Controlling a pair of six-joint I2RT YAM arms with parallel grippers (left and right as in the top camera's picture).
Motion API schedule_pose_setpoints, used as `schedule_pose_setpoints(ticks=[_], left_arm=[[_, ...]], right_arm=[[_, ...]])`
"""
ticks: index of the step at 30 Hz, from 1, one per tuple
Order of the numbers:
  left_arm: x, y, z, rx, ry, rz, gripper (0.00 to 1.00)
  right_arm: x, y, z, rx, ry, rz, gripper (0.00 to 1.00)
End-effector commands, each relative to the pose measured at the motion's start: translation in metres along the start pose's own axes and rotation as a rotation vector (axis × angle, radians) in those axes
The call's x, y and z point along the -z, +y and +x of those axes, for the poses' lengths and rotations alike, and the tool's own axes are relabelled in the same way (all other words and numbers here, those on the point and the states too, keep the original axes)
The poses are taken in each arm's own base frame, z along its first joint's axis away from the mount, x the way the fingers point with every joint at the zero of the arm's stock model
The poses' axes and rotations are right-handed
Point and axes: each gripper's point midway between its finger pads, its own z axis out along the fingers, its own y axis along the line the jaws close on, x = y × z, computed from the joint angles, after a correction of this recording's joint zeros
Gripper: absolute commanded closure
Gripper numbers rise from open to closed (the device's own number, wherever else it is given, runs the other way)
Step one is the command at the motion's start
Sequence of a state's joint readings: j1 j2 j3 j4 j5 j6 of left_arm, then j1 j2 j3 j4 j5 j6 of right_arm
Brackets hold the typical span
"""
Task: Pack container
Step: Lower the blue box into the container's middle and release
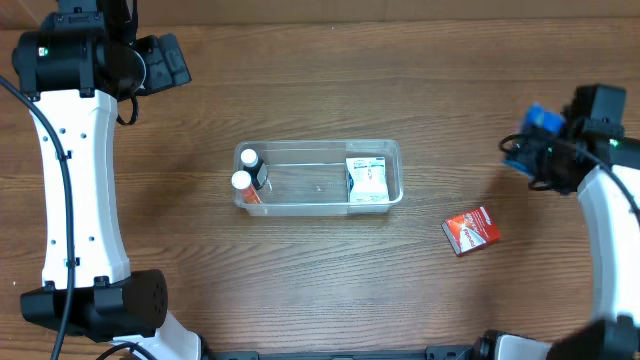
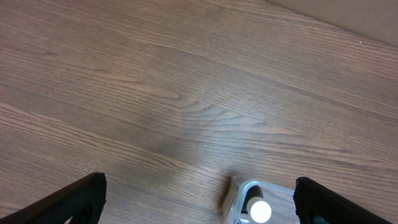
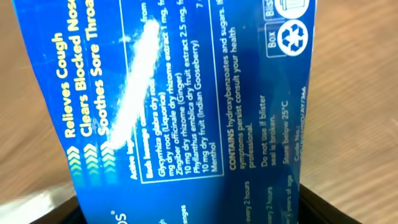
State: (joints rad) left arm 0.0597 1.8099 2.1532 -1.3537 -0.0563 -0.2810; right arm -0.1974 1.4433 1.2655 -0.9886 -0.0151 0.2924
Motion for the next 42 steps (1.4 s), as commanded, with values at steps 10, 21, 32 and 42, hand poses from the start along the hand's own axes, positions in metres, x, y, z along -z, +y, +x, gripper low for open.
schedule_pose_setpoints(ticks=[10,21,32,42], left_arm=[[0.02,-0.001,-0.008,0.006,-0.059,0.015,0.03],[0.02,-0.001,-0.008,0.006,-0.059,0.015,0.03],[0.02,-0.001,-0.008,0.006,-0.058,0.014,0.03],[0.02,-0.001,-0.008,0.006,-0.058,0.014,0.03]], right_arm=[[0.053,0.209,0.115,0.509,0.022,-0.401,0.4],[0.009,0.259,0.198,0.444,0.235,-0.399,0.41],[-0.041,0.26,0.214,0.37,0.302,-0.309,0.46],[-0.054,0.261,0.219,0.373,0.312,-0.294,0.46]])
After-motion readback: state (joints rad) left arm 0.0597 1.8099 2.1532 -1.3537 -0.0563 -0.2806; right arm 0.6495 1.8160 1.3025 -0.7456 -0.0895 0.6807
